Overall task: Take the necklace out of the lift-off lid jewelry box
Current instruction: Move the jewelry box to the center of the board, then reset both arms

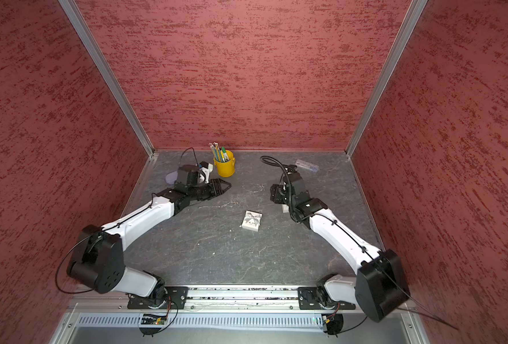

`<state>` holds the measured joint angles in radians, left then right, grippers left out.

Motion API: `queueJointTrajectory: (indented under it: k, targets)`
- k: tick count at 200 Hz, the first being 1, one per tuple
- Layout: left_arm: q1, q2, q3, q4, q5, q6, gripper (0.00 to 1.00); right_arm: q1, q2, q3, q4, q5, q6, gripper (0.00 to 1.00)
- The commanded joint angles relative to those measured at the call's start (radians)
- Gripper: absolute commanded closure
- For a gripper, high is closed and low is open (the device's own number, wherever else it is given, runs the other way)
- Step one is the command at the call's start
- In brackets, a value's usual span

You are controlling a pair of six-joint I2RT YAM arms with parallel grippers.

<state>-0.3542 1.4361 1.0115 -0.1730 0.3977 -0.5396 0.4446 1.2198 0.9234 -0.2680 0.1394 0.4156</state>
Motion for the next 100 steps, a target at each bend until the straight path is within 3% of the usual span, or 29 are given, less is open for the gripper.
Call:
queueJointTrajectory:
  k: [1,46,74,100]
  targets:
    - [0.046,-0.078,0.039,-0.196,-0.075,0.167,0.00,-0.024,-0.120,-0.019,0.006,0.241,-0.119,0.04]
    - [0.117,-0.224,-0.002,-0.240,-0.223,0.279,0.00,-0.059,-0.300,-0.331,0.394,0.448,-0.380,0.01]
    - [0.120,-0.349,-0.204,-0.042,-0.398,0.424,0.00,-0.137,-0.303,-0.561,0.732,0.445,-0.436,0.01]
    - [0.124,-0.459,-0.444,0.254,-0.540,0.517,0.00,-0.208,-0.183,-0.739,1.162,0.379,-0.495,0.01]
